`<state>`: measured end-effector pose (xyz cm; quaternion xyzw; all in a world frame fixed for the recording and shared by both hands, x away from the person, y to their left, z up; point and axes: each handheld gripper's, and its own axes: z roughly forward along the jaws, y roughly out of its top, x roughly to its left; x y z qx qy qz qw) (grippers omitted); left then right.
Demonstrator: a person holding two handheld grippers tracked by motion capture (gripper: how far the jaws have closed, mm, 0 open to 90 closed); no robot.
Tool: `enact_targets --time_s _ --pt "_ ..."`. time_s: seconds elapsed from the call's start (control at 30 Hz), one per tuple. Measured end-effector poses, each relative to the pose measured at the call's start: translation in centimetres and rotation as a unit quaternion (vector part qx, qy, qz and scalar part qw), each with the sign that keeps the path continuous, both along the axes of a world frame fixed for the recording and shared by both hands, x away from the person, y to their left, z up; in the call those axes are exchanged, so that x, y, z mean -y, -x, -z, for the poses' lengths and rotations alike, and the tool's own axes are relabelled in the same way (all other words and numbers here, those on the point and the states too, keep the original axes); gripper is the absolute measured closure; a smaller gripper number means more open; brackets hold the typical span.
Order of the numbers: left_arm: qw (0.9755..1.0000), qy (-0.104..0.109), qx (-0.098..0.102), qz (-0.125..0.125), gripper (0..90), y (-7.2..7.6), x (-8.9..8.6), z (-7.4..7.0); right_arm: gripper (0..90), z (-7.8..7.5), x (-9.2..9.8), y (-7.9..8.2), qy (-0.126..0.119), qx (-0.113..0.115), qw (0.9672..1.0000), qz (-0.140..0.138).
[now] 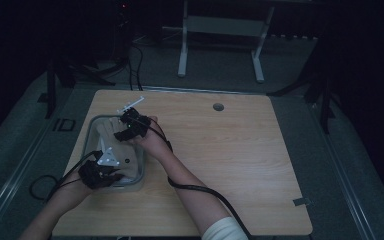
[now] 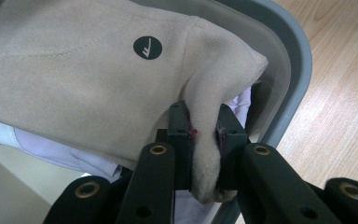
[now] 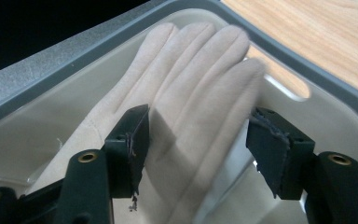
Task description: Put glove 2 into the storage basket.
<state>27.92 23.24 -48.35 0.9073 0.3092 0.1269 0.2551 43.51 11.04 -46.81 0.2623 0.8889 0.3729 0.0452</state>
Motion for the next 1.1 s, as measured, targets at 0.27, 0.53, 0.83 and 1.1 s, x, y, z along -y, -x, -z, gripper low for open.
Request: enact_targets --time_s 0.27,0.53,0.83,1.1 --pt "0.9999 0.014 0.006 -0.005 61.5 0.2 0.0 -1.0 28.6 -1.4 1.7 0.5 -0.005 0.003 1.0 -0.004" --pt "0.9983 0.048 0.03 -0.013 17.3 0.2 0.0 -3.1 24.2 -2.6 3.5 1.5 -0.009 0.012 0.9998 -0.016" --pt "0.9942 0.093 0.054 0.0 14.4 0.3 2.1 -3.5 13.8 -2.6 6.8 2.8 -0.015 0.019 0.9992 -0.032" --pt "0.9928 0.104 0.055 0.022 14.4 0.4 4.3 -3.2 14.3 -2.1 9.4 3.4 -0.008 0.041 0.9988 -0.026"
